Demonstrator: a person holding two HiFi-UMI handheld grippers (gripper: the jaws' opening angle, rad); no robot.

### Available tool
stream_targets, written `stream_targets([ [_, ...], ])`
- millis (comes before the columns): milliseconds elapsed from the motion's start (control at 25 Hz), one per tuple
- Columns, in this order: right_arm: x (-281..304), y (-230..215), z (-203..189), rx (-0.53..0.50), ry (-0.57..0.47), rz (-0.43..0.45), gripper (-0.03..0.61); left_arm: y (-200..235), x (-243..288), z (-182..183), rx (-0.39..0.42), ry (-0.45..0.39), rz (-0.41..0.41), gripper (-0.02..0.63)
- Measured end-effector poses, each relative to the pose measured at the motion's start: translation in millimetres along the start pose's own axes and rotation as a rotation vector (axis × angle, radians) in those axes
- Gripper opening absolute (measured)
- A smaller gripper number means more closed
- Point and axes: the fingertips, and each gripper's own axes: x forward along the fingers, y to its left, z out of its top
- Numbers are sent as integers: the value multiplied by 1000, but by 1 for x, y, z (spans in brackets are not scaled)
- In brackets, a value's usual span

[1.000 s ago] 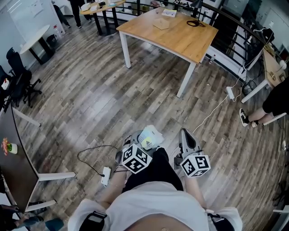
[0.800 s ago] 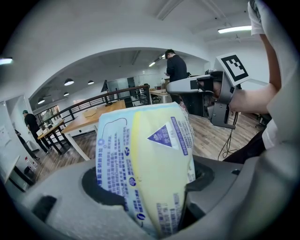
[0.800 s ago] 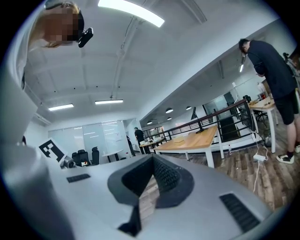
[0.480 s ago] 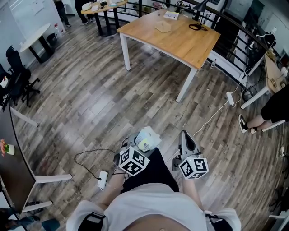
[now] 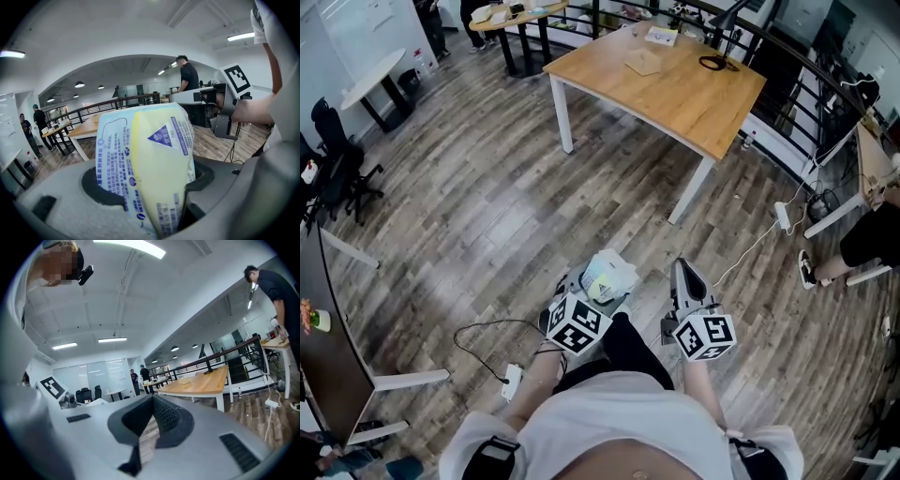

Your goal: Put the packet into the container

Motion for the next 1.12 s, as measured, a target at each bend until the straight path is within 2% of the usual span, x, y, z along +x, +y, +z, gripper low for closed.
stream_targets([
  [160, 37, -8, 6, -18, 23, 24, 11, 25, 14, 23, -41, -73, 7, 350],
  [480, 102, -30, 24, -15, 32, 65, 11, 80, 57, 62, -125, -139, 38, 350],
  [880, 159, -70, 30, -5, 37, 71, 11, 124, 100, 85, -130, -147, 75, 350],
  [1120, 176, -85, 28, 4, 46, 80, 11, 136, 114, 87, -175, -160, 74, 350],
])
